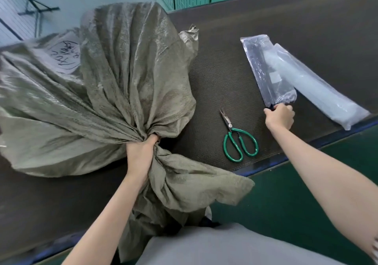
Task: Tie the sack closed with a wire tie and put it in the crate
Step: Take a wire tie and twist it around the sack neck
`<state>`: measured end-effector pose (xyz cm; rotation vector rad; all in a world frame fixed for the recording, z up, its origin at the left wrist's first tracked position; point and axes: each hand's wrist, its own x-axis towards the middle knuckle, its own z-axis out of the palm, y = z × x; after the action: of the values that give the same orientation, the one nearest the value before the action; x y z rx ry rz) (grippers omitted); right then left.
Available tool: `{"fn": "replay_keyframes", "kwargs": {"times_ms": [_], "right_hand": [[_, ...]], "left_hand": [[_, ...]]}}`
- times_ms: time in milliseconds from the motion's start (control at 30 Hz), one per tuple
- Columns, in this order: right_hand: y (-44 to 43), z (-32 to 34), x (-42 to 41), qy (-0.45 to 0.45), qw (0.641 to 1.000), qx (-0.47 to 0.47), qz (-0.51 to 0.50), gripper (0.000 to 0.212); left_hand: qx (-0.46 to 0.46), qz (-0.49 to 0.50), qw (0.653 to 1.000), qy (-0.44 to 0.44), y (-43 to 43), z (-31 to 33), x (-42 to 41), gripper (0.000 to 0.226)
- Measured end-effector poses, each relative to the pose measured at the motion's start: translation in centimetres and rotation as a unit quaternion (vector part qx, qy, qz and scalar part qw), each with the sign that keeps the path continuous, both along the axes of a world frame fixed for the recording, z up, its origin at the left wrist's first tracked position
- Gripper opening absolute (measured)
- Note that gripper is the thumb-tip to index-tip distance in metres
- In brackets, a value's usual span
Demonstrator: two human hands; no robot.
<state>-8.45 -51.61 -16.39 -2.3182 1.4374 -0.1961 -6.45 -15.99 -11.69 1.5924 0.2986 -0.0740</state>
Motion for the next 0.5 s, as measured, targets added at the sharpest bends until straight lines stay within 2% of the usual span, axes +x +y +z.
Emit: {"fn": "replay_keyframes", "kwargs": {"times_ms": [133, 267, 500], "right_hand": [[0.0, -1.1, 0.0, -0.005, 1.0, 0.006, -0.005, 0.027], [-0.5, -1.5, 0.6, -0.027, 0.999, 0.011, -0.021, 0.031], [-1.5, -1.8, 1.3, 0.002, 1.0, 0.007, -0.015, 0.029]], "left_hand": [[-0.008, 0.024, 1.0, -0.013, -0.6, -0.3, 0.2, 0.043], [0.0, 0.036, 0.999, -0.021, -0.9, -1.1, 0.7, 0.042], [0.017, 0.044, 0.998, -0.032, -0.9, -1.8, 1.0, 0.046]]}}
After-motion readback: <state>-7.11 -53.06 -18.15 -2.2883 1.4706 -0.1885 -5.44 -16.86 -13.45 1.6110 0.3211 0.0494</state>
